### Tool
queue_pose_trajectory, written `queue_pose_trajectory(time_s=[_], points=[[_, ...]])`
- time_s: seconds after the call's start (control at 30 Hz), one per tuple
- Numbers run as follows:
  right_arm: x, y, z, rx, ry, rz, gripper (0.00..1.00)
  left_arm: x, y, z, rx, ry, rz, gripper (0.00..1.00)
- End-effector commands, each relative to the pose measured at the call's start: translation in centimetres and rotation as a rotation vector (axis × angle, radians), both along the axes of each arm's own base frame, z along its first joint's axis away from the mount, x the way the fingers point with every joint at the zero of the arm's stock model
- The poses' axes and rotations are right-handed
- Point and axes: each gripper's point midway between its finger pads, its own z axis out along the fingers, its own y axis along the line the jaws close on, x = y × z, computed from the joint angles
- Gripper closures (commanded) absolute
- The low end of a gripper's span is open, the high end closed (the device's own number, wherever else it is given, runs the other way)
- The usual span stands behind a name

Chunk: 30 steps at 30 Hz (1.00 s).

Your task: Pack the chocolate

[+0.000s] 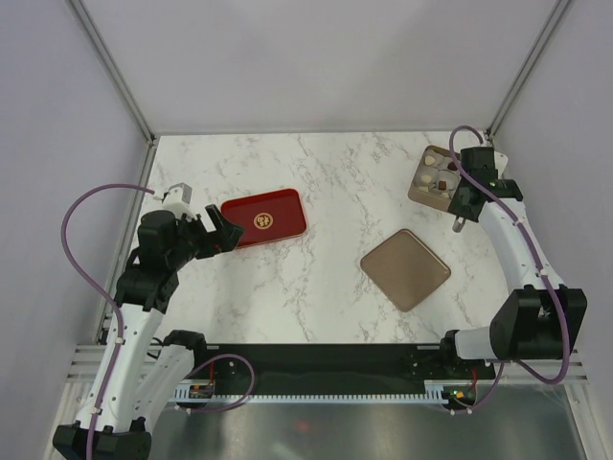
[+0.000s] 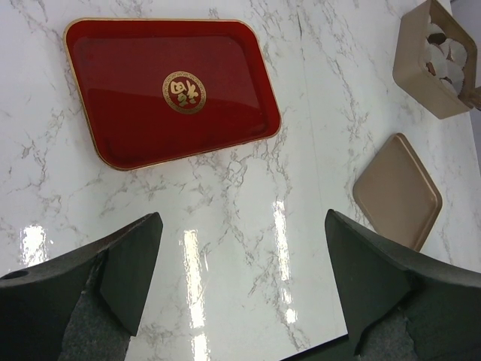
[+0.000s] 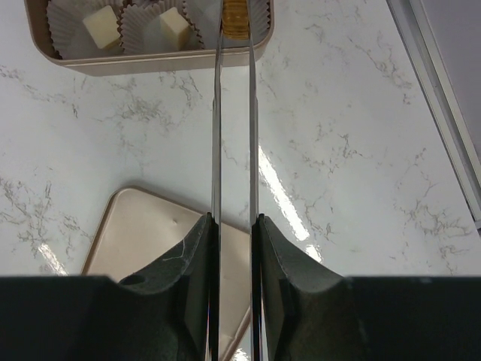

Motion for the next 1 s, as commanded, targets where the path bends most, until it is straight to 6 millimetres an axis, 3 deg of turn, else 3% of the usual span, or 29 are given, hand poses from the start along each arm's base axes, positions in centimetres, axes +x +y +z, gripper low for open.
queue_pose_trajectory(time_s=[0.0,0.33,0.97], points=[[0.45,-0.93,0.39,-0.014,-0.031,-0.023,0.67,0.45,-0.35,1.23,0.001,-0.061,-0.025,0.03],[0.16,-1.16,-0.3,-0.009,-0.023,-0.04,0.61,0.47,-0.39,1.09,-0.002,-0.055,-0.025,0.03],[0.35,-1.28,0.44,-0.008,-0.05,-0.054,0.57,0.62,-0.22,1.17,-0.002,-0.057,-0.011,0.03]])
